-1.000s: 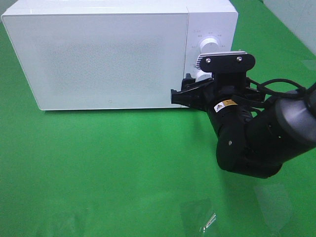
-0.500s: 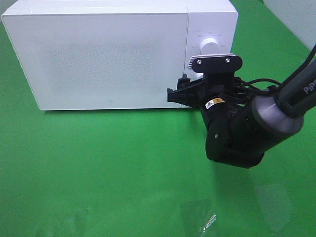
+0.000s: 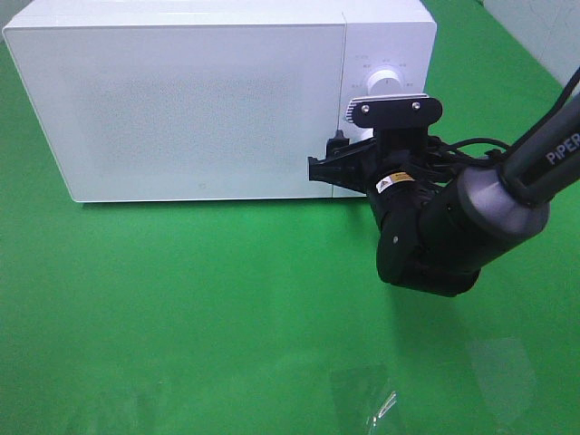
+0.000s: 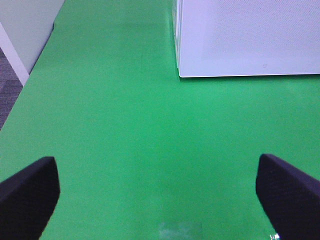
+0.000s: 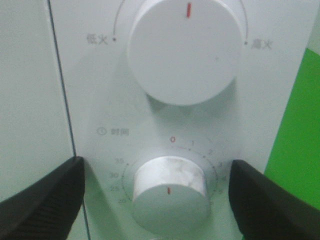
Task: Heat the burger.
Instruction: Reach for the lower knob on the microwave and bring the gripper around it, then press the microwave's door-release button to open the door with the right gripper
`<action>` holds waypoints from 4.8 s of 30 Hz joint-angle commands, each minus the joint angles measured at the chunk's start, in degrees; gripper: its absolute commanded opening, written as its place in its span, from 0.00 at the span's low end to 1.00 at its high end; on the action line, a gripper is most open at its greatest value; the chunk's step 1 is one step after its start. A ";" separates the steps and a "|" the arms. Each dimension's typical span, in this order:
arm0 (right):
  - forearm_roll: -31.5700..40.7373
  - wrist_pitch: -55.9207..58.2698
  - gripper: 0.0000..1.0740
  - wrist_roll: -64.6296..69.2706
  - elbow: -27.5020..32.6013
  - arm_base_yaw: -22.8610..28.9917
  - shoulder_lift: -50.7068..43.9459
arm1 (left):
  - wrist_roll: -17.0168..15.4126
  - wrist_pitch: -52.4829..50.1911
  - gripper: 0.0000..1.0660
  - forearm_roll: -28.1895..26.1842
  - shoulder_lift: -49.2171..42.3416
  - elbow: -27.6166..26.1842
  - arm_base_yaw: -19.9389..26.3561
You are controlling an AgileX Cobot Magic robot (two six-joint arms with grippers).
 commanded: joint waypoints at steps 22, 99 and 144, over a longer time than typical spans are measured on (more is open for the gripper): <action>-2.86 -2.75 0.08 -0.52 -1.43 -0.69 0.34 | -0.40 0.11 0.94 0.11 -1.03 0.11 0.29; -3.61 -5.67 0.57 75.86 3.61 -0.63 -4.93 | -0.40 0.11 0.94 0.11 -1.03 0.11 0.29; -27.04 75.46 0.64 11.80 11.23 -12.55 -46.87 | -0.40 0.11 0.94 0.11 -1.03 0.11 0.29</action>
